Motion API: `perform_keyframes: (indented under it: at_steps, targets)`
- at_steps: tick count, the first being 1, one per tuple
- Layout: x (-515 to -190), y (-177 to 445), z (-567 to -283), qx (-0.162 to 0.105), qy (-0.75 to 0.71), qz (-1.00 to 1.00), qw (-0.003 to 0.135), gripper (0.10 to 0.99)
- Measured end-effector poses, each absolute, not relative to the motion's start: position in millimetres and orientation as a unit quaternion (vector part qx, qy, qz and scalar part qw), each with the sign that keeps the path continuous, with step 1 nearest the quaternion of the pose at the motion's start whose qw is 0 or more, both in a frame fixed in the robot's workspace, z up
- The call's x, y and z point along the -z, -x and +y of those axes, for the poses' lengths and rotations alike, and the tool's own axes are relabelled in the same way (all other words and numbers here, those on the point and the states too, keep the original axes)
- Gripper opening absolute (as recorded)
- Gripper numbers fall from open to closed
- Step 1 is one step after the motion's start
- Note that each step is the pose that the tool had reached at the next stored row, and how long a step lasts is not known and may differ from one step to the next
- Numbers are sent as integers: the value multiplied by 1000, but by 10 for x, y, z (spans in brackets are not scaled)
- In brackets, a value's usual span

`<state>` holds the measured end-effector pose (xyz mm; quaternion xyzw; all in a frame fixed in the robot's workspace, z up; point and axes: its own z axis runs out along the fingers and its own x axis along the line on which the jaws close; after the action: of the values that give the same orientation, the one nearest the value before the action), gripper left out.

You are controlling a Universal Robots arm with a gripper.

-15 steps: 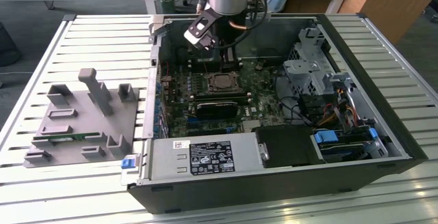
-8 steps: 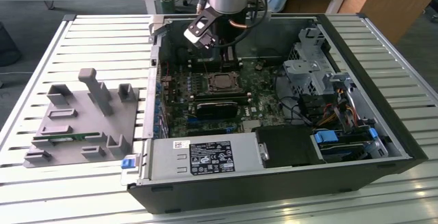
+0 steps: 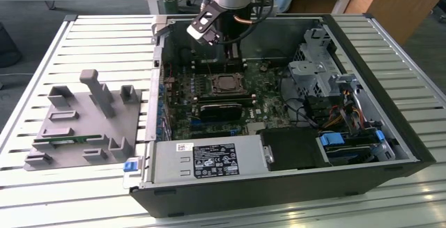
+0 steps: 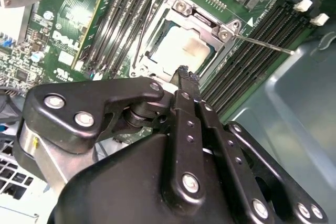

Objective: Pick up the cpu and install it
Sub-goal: 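Install the first cpu locking lever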

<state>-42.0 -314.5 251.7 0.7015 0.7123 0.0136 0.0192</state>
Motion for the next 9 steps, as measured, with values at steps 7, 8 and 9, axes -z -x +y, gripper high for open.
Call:
perform_keyframes:
  at_steps: [7,8,9]
  targets:
    - [-2694,420,-3146,-14,-701,712,19,106]
    - [-2718,420,-3146,-14,-701,712,19,106]
    - [-2742,420,-3146,-14,-701,712,19,106]
